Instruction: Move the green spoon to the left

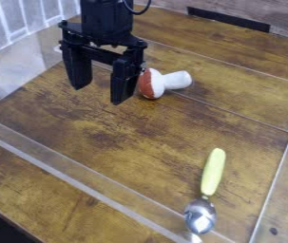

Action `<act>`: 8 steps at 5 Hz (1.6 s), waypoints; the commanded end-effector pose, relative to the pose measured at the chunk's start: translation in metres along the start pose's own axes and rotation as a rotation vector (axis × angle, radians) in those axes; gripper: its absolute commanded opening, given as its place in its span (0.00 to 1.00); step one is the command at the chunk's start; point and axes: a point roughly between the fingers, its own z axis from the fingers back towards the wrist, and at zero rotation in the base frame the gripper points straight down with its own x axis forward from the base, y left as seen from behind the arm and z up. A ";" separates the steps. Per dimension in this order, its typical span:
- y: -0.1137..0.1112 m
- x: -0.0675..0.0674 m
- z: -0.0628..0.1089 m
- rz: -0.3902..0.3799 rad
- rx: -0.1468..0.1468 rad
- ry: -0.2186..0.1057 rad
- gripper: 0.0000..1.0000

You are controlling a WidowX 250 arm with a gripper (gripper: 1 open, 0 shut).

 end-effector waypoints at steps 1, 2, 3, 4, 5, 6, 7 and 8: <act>0.006 -0.006 -0.022 -0.020 -0.003 0.035 1.00; -0.025 0.000 -0.035 -0.019 -0.012 0.025 1.00; -0.058 0.015 -0.036 -0.007 -0.022 0.000 1.00; -0.093 0.033 -0.036 0.015 -0.030 -0.022 1.00; -0.114 0.047 -0.037 0.023 -0.044 -0.035 1.00; -0.126 0.062 -0.049 0.075 -0.054 -0.043 1.00; -0.133 0.071 -0.063 0.100 -0.074 -0.043 1.00; -0.133 0.079 -0.081 0.111 -0.092 -0.037 1.00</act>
